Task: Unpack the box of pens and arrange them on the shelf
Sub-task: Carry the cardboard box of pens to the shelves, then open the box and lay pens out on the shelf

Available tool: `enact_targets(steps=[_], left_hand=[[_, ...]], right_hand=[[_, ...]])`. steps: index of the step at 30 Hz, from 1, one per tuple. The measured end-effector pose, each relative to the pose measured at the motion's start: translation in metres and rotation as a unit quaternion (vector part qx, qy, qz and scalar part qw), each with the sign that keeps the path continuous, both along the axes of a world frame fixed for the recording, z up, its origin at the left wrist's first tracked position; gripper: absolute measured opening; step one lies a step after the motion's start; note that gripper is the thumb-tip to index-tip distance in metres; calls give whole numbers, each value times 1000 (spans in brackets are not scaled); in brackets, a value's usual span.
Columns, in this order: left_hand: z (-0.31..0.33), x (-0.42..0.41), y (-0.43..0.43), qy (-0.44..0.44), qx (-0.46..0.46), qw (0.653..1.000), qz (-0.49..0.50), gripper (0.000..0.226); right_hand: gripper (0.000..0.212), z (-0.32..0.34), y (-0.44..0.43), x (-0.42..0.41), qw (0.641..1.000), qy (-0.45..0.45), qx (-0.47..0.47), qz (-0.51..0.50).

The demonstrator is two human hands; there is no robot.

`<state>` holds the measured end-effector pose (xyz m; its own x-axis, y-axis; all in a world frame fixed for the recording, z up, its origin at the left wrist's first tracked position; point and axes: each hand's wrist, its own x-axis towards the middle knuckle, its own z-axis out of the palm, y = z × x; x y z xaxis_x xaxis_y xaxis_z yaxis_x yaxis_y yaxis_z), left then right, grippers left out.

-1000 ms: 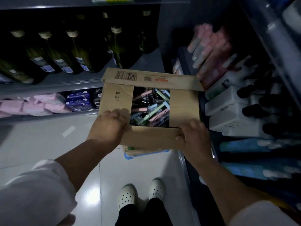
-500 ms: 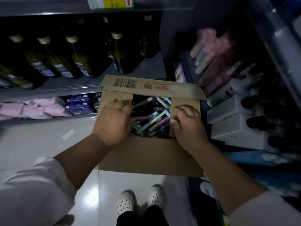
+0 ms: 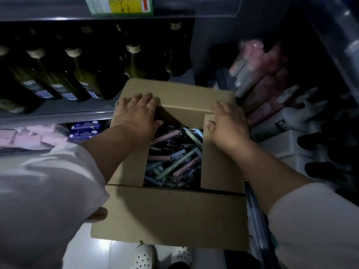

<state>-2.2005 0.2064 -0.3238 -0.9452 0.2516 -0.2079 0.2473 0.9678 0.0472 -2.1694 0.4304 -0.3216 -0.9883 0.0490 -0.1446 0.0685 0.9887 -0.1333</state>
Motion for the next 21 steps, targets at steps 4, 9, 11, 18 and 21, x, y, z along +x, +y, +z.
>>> enact_targets(steps=[4, 9, 11, 18, 21], left_hand=[[-10, -5, 5, 8, -36, 999, -2, 74], [-6, -1, 10, -15, -44, 999, 16, 65], [-4, -4, 10, -30, -47, 998, 19, 66], [11, 12, 11, -22, -48, 998, 14, 85], [17, 38, 15, 1, -64, 998, -19, 93]], right_hand=[[57, -6, 0, -6, 999, -29, 8, -10], [78, -8, -6, 1, 998, -47, 27, -32], [92, -7, -16, 8, 998, -55, 3, -33], [96, 13, -33, 60, 997, -19, -55, -54], [80, 43, -17, 69, 992, 18, -96, -75]])
